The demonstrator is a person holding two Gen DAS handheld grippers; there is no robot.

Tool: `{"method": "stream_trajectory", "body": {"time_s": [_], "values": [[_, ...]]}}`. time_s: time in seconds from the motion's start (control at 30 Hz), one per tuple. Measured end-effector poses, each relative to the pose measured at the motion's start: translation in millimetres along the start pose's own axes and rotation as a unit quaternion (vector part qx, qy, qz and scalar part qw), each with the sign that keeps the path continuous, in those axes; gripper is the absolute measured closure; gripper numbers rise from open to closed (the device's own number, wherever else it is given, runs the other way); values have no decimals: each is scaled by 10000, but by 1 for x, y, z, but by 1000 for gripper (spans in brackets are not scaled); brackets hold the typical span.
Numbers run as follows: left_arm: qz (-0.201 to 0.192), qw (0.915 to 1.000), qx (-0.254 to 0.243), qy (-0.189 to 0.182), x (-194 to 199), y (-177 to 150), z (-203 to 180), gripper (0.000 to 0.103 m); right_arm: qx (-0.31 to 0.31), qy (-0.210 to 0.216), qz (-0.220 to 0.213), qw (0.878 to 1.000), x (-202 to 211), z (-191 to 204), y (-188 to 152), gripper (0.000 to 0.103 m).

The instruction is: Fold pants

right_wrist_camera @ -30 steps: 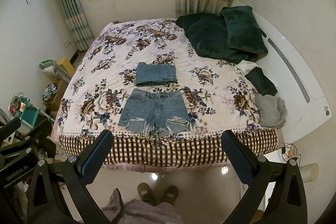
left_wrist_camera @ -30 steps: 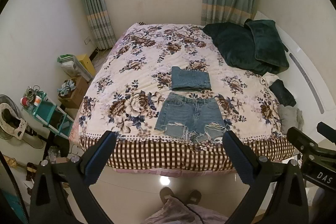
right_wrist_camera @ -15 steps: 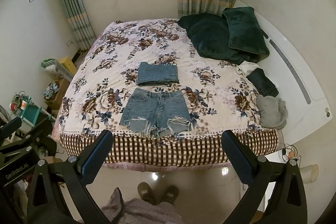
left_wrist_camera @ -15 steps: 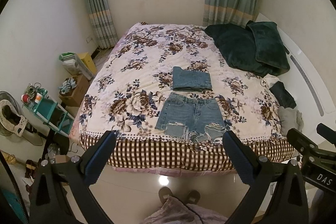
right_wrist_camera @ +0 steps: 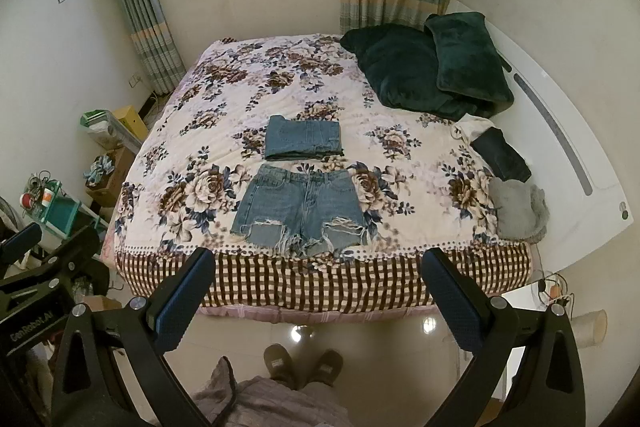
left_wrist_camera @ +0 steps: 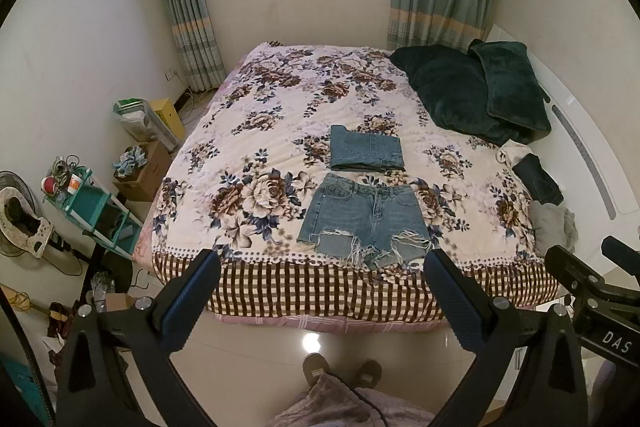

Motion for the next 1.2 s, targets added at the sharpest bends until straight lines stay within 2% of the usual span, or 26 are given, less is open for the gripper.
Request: {"method": "stream_trajectory", "body": {"time_s": [0.2, 0.37, 0.47, 0.53, 0.57, 0.7, 0.83, 1.07, 1.2], "values": [[6, 10000, 4, -28, 0, -2, 0, 0, -10, 10, -15, 10000, 0, -1, -1, 0], [-144, 9999, 46, 49, -4, -6, 9, 0, -234, 15, -66, 9997, -4, 4, 9, 0], [-199, 9997, -31, 148, -21, -4, 12, 0, -388, -54, -188, 9991, -20, 1, 11, 0], [-164, 9996, -100, 221, -39, -3, 14, 0, -486, -169, -244, 9984, -42, -11, -5, 0], [-139, 9997, -121, 185, -49, -2, 14, 0, -535, -180, -271, 9980, -51, -13, -3, 0], [205, 9994, -195, 201, -94, -2, 7, 0, -646, -239, -121, 9976, -105, -28, -1, 0], [497, 9981, -232, 271, -142, 0, -1, 0, -694, -257, 218, 9970, -176, -48, 7, 0], [933, 9940, -97, 567, -233, 8, -37, 0, -416, 25, 840, 9956, -318, -86, 40, 0], [1150, 9888, 75, 950, -299, 23, -64, 0, -70, 454, 1328, 9901, -417, -108, 73, 0]]}}
Point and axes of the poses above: each gripper's, at about its wrist camera, not at the fingertips, and x roughly against the way its jaws point, z to its left, y to its top, the point moved 10 cm from there along -x, roughly the way its jaws point, and after that the axes turned 7 degrees about -x, right-handed, at the moved point
